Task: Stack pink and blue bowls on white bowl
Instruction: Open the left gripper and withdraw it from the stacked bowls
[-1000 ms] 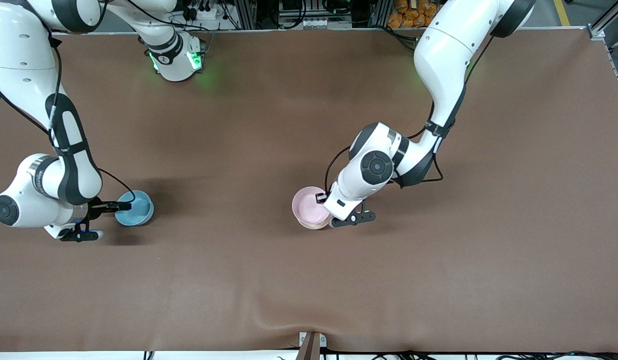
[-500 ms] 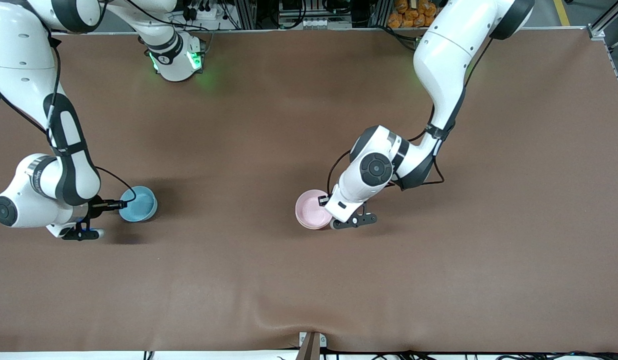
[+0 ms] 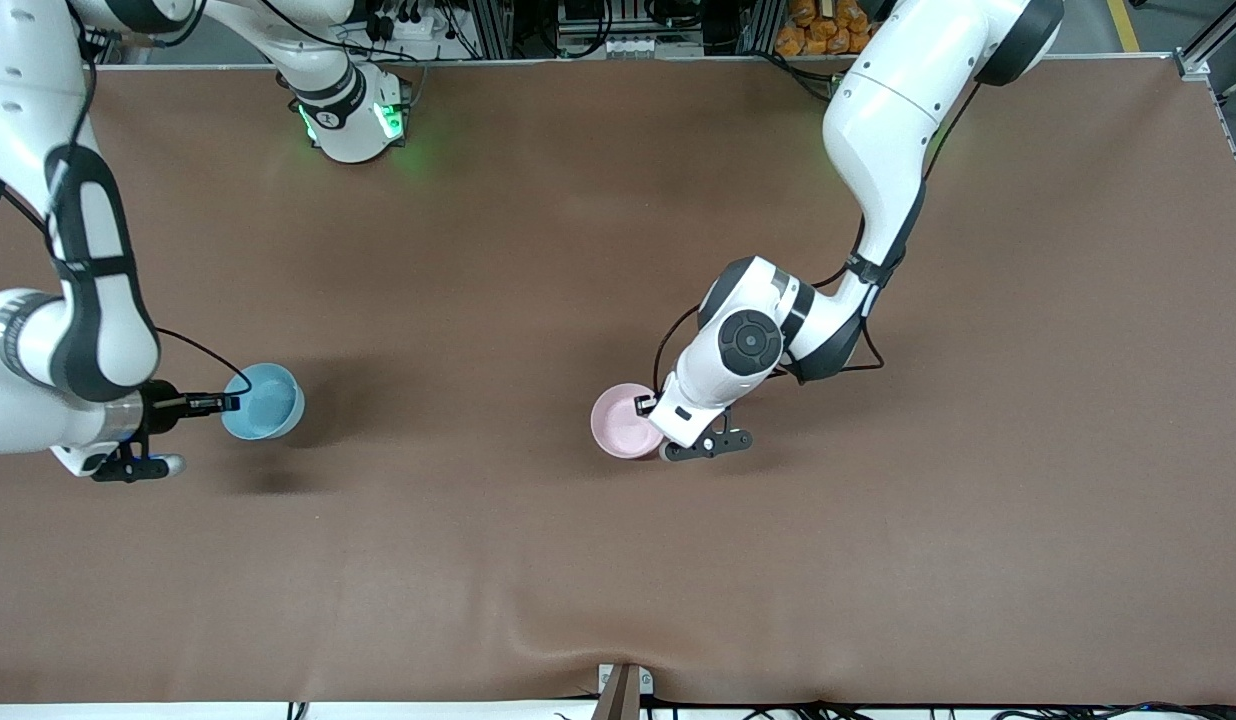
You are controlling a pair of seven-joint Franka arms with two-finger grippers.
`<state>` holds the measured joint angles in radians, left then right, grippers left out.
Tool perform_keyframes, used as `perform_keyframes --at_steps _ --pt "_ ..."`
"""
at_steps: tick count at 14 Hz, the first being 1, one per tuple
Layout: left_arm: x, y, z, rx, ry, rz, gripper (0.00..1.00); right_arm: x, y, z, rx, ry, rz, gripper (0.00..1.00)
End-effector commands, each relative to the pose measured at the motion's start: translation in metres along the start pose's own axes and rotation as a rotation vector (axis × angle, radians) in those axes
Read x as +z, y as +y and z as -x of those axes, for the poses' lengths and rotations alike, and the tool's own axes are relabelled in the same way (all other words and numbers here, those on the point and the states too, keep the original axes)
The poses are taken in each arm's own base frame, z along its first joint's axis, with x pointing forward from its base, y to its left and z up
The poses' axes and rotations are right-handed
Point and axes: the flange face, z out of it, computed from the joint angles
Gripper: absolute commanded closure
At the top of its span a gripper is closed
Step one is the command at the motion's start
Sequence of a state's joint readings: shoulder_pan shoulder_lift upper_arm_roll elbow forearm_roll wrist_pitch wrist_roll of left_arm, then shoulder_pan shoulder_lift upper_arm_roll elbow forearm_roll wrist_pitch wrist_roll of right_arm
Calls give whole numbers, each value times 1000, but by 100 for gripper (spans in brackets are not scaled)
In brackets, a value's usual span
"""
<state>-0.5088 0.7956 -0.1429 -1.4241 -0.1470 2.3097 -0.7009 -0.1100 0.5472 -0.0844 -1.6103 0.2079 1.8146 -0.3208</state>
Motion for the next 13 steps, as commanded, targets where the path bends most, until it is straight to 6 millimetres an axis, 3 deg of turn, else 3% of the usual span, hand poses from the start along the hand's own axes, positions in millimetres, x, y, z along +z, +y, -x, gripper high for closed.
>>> perform_keyframes --at_steps 1,3,6,8,11,13 --pt "-25 7 -6 -11 45 10 0 -30 -36 14 -34 12 -34 100" --pt "-45 0 -15 -22 56 7 0 -43 -70 16 -16 22 -30 100" --pt "-107 -16 -29 32 143 -97 0 -53 -135 18 36 33 -19 100" --pt "-145 -33 -40 21 161 -125 0 -50 -172 19 78 18 -46 100" --pt "-201 -65 -53 -1 159 -152 0 -38 -212 16 116 8 -139 100" --pt "-244 -93 -62 79 159 -168 0 -20 -246 9 139 15 -182 100"
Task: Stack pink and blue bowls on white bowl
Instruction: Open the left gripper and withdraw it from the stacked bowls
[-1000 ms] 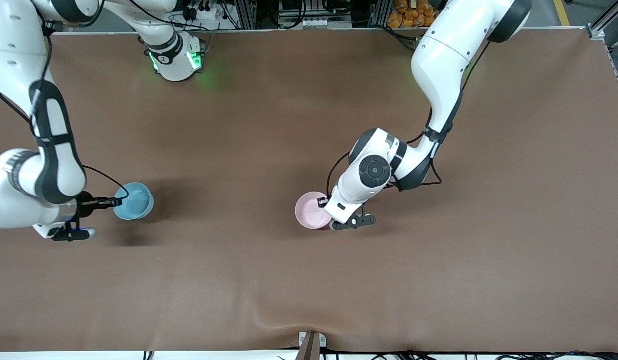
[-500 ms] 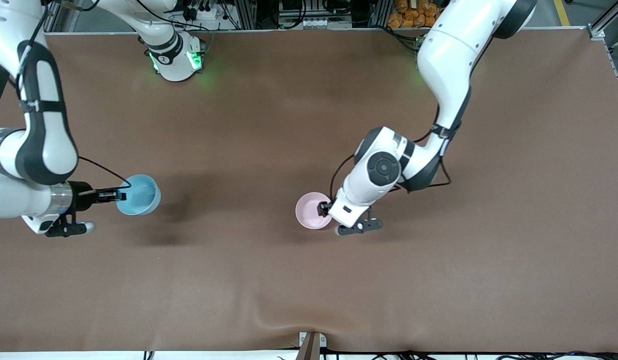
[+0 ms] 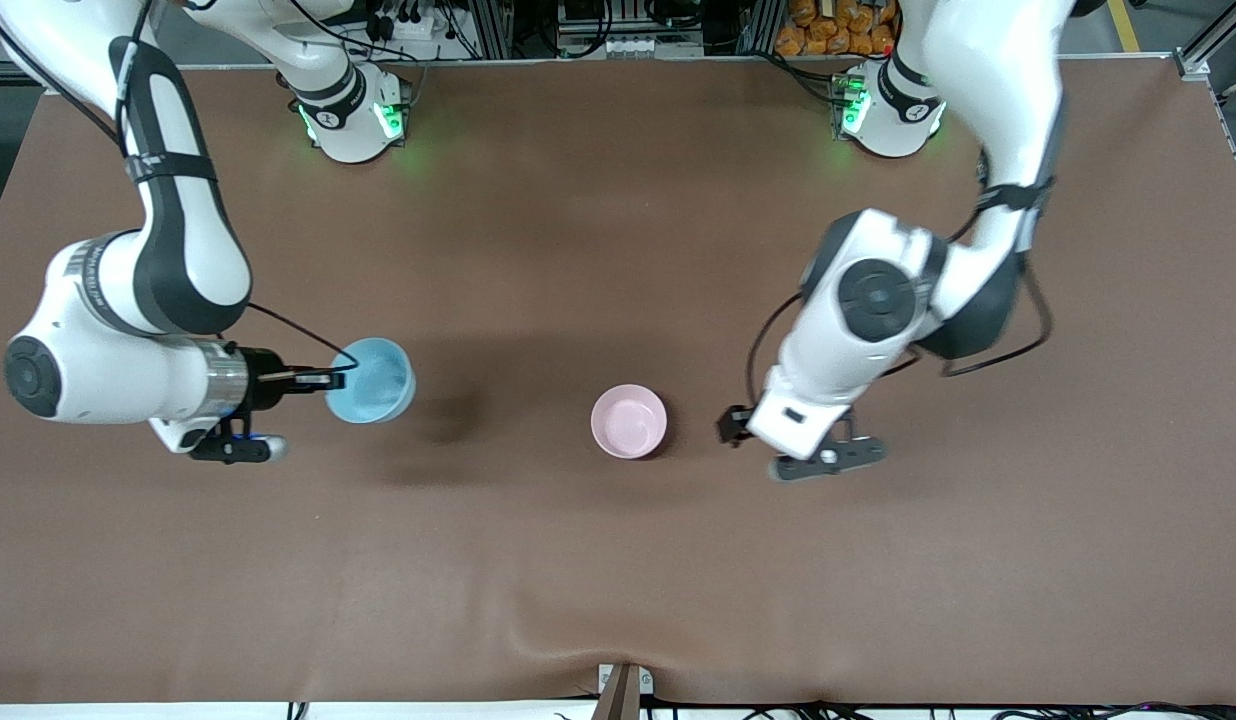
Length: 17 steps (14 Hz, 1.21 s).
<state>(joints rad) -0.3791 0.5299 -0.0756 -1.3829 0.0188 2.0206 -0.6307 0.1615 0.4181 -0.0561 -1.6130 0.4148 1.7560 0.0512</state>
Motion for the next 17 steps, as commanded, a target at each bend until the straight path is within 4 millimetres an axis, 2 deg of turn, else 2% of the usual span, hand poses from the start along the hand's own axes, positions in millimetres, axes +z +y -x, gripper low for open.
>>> perform_keyframes --at_steps 1,2,4,6,8,11,14,16,17 --pt "-55 -50 -15 103 16 -27 0 23 -37 -1 51 23 -48 100" --pt "-73 -72 -23 129 21 -30 0 39 -58 -1 78 23 -54 100" --pt "-95 -109 -28 129 -23 -56 0 66 -92 0 145 31 -93 100" --pt "-113 -129 -26 130 -48 -73 0 101 -128 0 195 37 -153 100" --pt "-163 -167 -28 188 -3 -51 0 134 -164 3 267 71 -167 100" --pt "-204 -190 -2 193 -59 -73 0 176 -194 4 354 93 -157 100" --pt "-212 -205 39 185 -88 -93 0 198 -218 10 411 87 -147 100" --pt "-210 -220 55 168 -69 -92 0 204 -226 10 405 108 -154 100" --pt "-214 -222 63 168 -55 -77 0 208 -230 10 399 126 -159 100"
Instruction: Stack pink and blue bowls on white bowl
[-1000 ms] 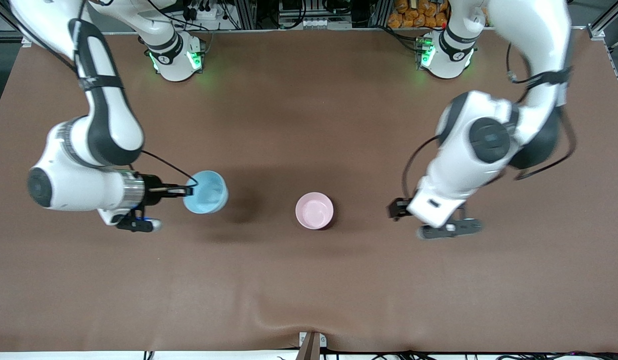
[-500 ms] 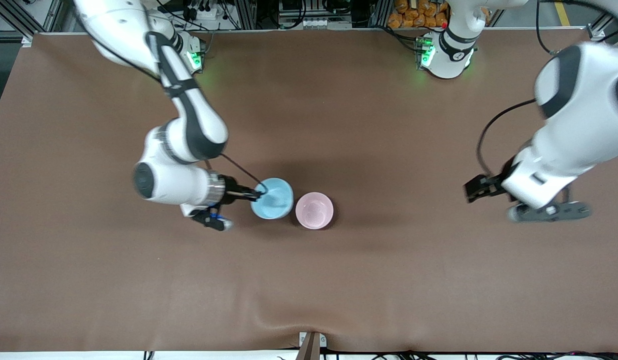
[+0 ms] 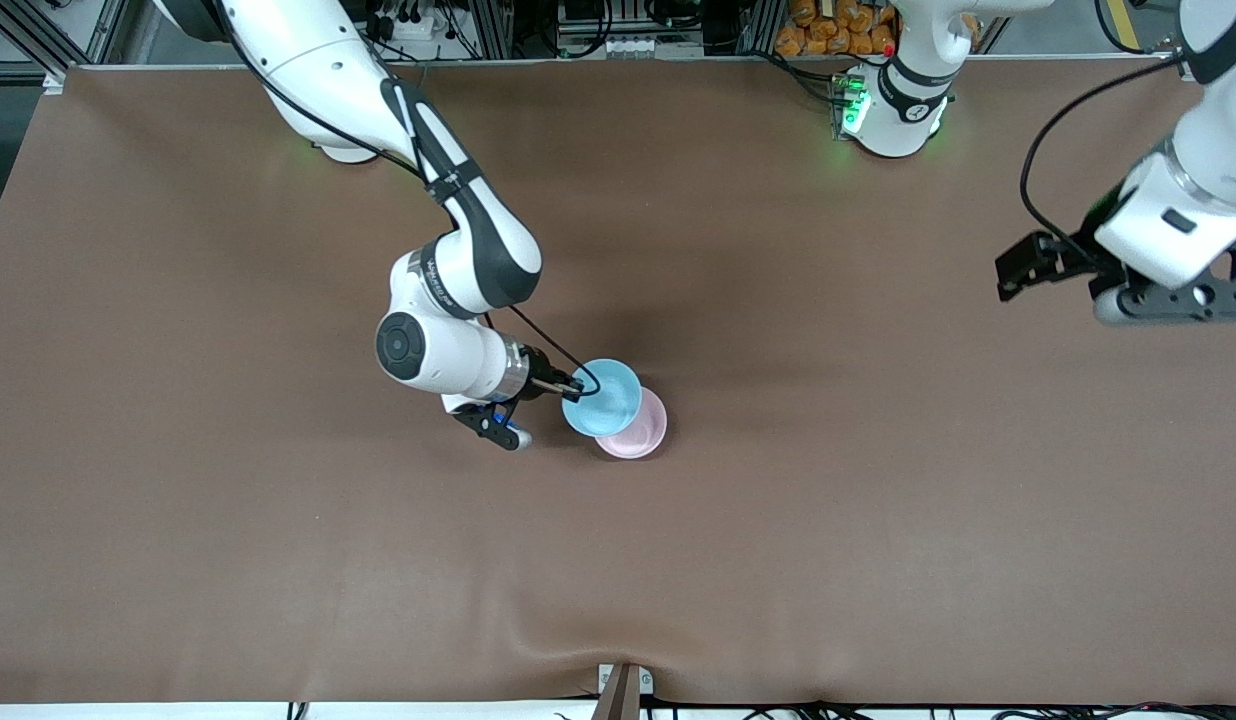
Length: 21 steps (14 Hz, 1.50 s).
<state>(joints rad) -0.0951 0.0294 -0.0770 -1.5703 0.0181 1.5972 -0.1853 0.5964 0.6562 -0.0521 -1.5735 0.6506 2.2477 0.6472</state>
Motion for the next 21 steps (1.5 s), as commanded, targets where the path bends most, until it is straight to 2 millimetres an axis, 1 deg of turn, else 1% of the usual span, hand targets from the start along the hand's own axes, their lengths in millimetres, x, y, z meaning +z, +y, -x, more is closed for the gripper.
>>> perform_keyframes --at_steps 1,2,3,5,6,7,8,9,10,11,12,14,16,17,18,19,21 --pt "3 -10 28 -4 28 26 0 7 -13 -2 14 25 -38 100" --pt "0 -14 31 -12 30 36 0 13 -18 1 3 28 -38 100" --pt "1 -23 29 -2 28 40 0 15 -24 6 -15 41 -42 100" --pt "4 -51 21 35 24 68 0 14 -25 0 -16 57 -49 100" --pt "7 -55 14 39 21 78 0 18 -25 0 -16 58 -48 100" --pt "1 -55 5 32 36 80 0 18 -28 1 -23 68 -55 100" --pt "-7 -52 -2 37 47 71 0 15 -28 -3 -26 73 -56 100" --pt "-11 -54 -8 38 48 62 0 16 -27 -4 -30 77 -51 100" --pt "-12 -53 -8 46 49 35 0 23 -26 -4 -33 76 -37 100" --pt "-15 -51 -4 47 45 31 0 27 -24 -5 -33 75 -30 100" --pt "-18 -53 -2 34 36 44 0 27 -23 -5 -31 73 -29 100" --pt "-17 -54 1 5 20 46 0 31 -20 -7 -27 71 -22 100" --pt "-16 -49 4 -3 6 49 0 32 -18 -8 -23 67 -18 100" --pt "-16 -40 6 10 4 49 0 30 -17 -10 -21 65 -17 81" --pt "-15 -26 9 9 -11 47 0 30 -16 -10 -21 66 -15 31" --pt "-17 -23 9 -11 -8 46 0 29 -17 -9 -22 66 -16 0" --pt "-17 -26 7 -8 -5 47 0 23 -17 -11 -22 64 -17 0"
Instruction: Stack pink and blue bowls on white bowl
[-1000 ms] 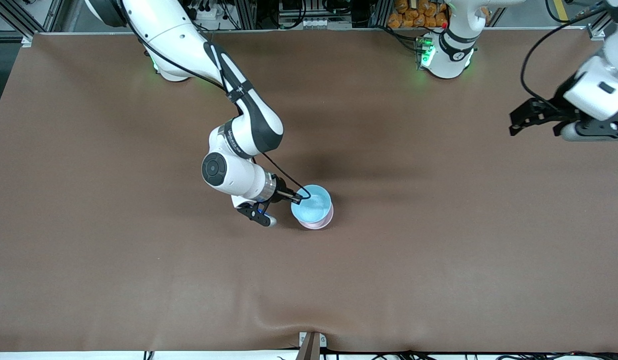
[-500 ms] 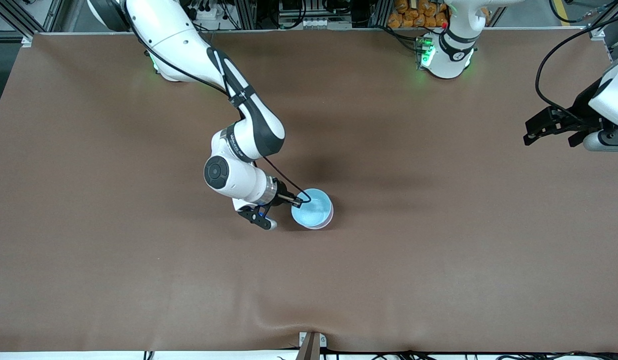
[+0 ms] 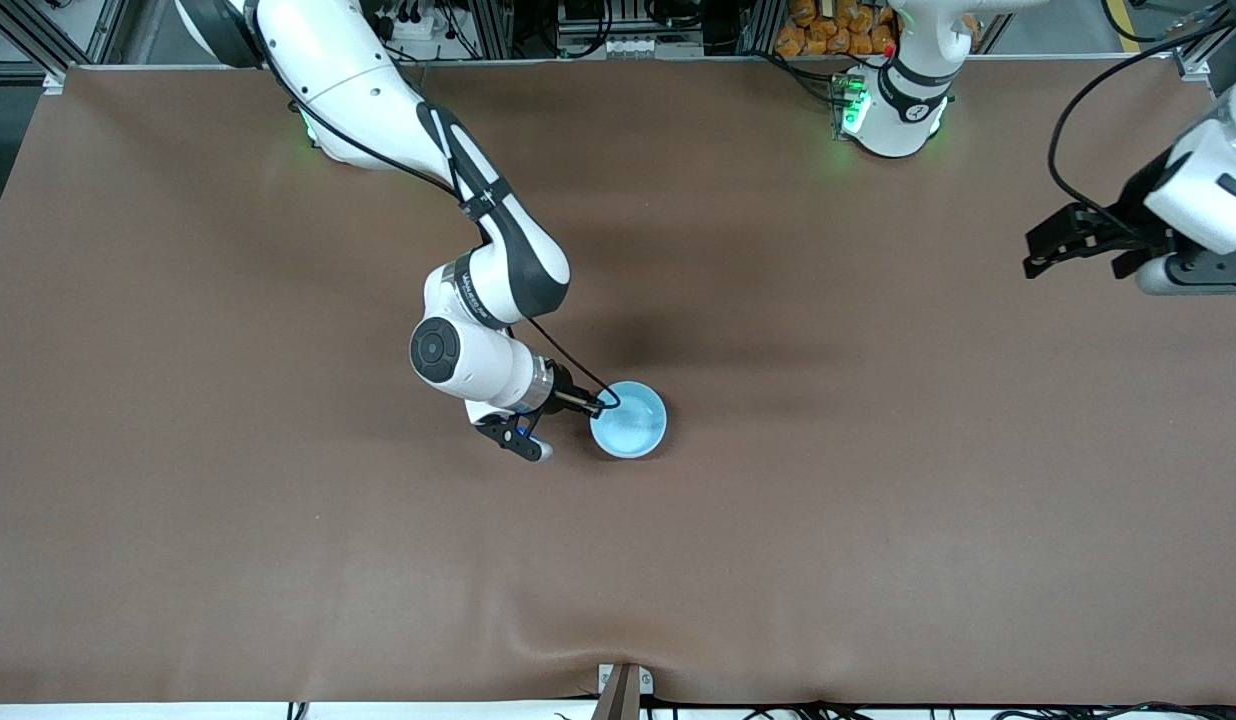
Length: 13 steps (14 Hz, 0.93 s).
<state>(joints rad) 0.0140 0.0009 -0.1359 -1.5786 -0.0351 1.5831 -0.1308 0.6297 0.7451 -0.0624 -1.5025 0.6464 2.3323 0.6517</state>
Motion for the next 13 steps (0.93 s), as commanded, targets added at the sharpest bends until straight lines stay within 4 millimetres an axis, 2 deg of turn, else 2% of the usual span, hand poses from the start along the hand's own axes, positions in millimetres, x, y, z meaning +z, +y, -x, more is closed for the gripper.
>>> perform_keyframes --at_steps 1,3,6,9,13 --pt "-6 -5 0 -15 -4 -4 0 -13 -1 -10 0 6 5 0" --pt "-7 -5 0 -10 -3 -6 0 -35 6 -23 -3 8 30 0" --pt "-5 -8 -2 14 -3 -16 0 -93 27 -50 -119 53 125 0" --pt "-5 -15 -3 -9 -3 -11 0 -161 65 -79 -208 61 163 0" --pt "-3 -14 -4 -12 -6 -14 0 -256 133 -103 -276 36 175 0"
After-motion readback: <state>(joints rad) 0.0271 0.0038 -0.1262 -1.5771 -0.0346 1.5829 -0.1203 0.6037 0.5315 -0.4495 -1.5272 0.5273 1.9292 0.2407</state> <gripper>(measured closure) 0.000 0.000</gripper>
